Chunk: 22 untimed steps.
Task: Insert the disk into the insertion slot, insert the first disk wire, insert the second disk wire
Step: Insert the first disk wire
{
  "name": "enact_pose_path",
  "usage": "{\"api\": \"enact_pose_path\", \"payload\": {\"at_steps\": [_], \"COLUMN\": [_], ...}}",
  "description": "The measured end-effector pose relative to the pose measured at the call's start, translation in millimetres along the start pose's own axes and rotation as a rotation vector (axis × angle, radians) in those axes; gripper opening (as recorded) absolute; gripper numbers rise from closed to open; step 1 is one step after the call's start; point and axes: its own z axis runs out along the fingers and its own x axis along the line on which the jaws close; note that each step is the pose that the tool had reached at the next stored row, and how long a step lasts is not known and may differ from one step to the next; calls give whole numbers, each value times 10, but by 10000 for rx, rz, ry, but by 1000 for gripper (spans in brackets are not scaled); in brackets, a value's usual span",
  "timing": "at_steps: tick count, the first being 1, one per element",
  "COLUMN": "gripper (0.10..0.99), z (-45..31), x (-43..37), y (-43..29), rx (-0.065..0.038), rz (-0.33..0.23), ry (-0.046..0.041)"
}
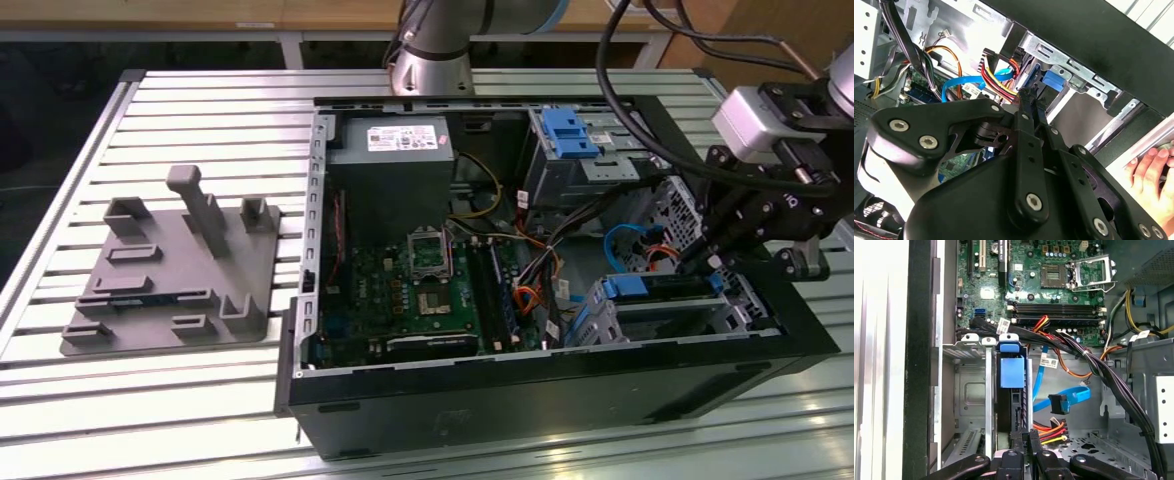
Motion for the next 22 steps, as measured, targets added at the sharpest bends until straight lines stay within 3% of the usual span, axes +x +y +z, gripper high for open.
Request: {"api": "enact_pose_path", "payload": {"at_steps": [9,15,22], "gripper": [165,165,165], "z": [4,6,20], "x": [0,1,-3], "y": [0,-1,-2], "rx": [-18,-16,-14], "rz": [-255,-241,-235], "ry": [25,198,210]}}
